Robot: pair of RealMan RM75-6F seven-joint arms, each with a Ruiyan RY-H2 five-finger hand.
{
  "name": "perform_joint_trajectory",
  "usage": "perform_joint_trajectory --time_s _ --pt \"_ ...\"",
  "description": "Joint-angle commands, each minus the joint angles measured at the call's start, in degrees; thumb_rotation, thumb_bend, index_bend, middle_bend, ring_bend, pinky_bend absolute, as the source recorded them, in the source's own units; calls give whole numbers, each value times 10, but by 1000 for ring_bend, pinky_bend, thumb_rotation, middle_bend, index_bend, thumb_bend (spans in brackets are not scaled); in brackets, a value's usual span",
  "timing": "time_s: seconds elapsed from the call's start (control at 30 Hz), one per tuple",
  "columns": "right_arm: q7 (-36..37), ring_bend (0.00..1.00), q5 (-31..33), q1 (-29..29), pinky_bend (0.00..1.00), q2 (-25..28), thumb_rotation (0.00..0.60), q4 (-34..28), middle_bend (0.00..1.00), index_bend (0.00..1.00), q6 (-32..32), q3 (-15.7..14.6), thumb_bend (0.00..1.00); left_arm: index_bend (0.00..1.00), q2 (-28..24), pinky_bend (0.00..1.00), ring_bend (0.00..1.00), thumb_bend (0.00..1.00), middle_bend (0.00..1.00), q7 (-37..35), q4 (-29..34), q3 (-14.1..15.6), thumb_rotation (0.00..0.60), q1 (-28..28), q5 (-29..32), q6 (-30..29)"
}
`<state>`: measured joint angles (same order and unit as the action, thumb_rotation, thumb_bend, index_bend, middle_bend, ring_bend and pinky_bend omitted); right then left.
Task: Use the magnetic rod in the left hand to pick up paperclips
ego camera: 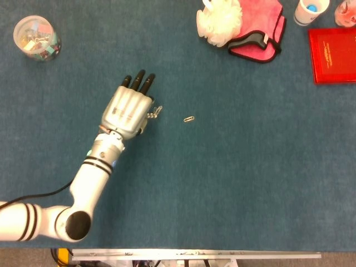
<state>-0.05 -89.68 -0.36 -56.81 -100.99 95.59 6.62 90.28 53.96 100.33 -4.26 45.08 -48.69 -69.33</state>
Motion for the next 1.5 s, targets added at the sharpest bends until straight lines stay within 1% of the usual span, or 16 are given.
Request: perform_joint_trajectory --time_s 0.03,0.27,0.4,0.6,0.77,0.97,1.1,1.17,1.23,1.37,1.5 --pt "-1 116 -1 0 328 0 600 0 184 213 0 -1 201 568 -24 163 27 355 91 -5 27 15 600 -18 -18 -24" --pt "-8 116 -5 -1 328 -3 600 -2 184 213 1 -3 201 569 -56 163 27 355 94 -20 44 58 600 -58 -48 -51" --pt "-10 116 -3 -1 328 -4 600 -1 184 213 0 -2 201 569 -65 163 27 355 94 -44 43 71 600 -81 -59 -61" --pt "-12 116 0 0 328 -5 600 -1 184 213 -1 -1 201 559 -74 163 27 355 94 -83 35 81 600 -110 -72 -64" --pt "-13 116 2 0 328 -6 600 0 184 212 -2 -1 201 495 -80 163 27 355 93 -111 27 88 600 -132 -77 -64" --pt "-19 116 5 2 328 -10 600 4 184 213 -7 -1 201 456 -89 163 27 355 93 -143 20 96 600 -158 -98 -65" --pt "-22 116 8 4 328 -12 600 6 184 213 -10 0 201 404 -102 163 28 355 93 -163 20 99 600 -174 -111 -70" --pt "-23 116 10 4 328 -13 600 7 184 213 -12 0 201 365 -112 163 28 355 93 -174 23 101 600 -183 -120 -76" --pt "-24 117 11 5 328 -14 600 9 184 213 -13 0 201 354 -127 163 28 355 93 -186 29 104 600 -194 -134 -86" --pt "-30 116 16 7 328 -18 600 13 184 213 -18 1 201 358 -169 163 28 355 93 -207 40 117 600 -220 -165 -111" --pt "-41 116 20 10 328 -26 600 19 184 213 -25 0 201 364 -218 163 28 355 93 -234 50 131 600 -241 -186 -117"
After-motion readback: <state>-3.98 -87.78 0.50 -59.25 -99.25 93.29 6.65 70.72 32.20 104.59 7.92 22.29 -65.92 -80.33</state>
